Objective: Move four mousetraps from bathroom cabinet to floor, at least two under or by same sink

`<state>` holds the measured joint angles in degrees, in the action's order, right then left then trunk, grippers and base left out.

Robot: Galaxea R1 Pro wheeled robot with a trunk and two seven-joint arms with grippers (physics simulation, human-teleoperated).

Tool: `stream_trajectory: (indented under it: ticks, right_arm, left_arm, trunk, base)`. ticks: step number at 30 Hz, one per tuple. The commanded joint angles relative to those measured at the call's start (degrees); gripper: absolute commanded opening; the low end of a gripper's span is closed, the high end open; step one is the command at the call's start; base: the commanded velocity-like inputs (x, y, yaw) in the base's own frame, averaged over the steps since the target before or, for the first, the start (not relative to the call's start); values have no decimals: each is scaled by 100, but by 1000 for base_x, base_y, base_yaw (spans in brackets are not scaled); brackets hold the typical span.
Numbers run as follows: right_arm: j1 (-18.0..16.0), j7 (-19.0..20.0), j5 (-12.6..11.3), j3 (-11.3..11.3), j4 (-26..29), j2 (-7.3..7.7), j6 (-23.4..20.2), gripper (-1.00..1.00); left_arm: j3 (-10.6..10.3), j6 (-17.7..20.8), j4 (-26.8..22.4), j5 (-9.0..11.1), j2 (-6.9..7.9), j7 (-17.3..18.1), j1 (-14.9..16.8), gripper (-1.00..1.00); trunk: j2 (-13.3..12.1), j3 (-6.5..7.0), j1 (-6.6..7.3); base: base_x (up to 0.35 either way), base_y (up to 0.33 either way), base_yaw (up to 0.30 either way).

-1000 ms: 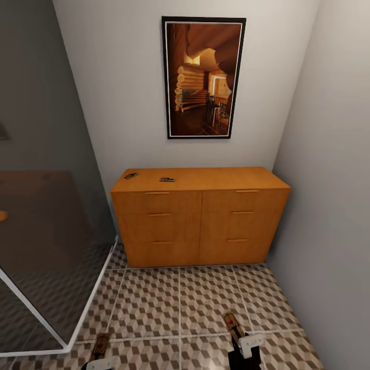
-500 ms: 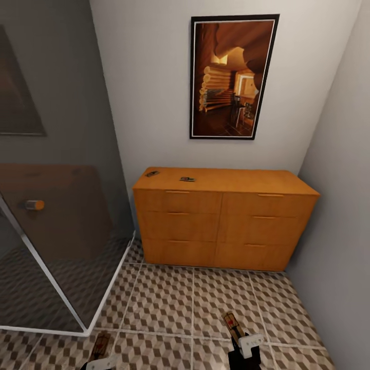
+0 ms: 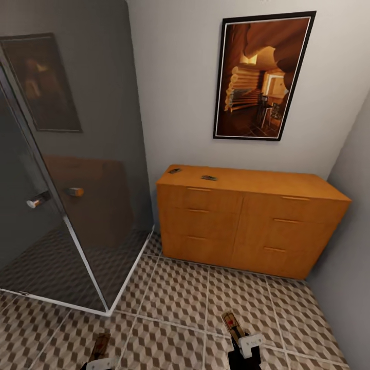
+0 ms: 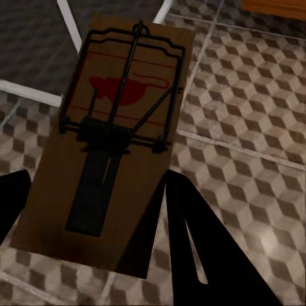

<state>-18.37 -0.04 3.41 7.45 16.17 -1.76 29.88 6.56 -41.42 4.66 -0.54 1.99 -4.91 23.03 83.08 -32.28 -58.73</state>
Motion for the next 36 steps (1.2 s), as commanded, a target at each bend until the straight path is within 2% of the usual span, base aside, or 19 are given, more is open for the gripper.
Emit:
stream_trajectory:
  ticks: [1,36]
  right_arm:
    - [0,-13,-7,3,0,0,0,-100]
    - [0,-13,-7,9,-9,0,0,-100]
  left_arm:
    - [3,2,0,-25,-2,-36,0,-100]
    - [3,2,0,-25,-2,-36,0,-100]
  trunk:
    - [0,0,0]
    - [0,0,0]
  base:
    - [-314,0,260]
    - [-144,0,260]
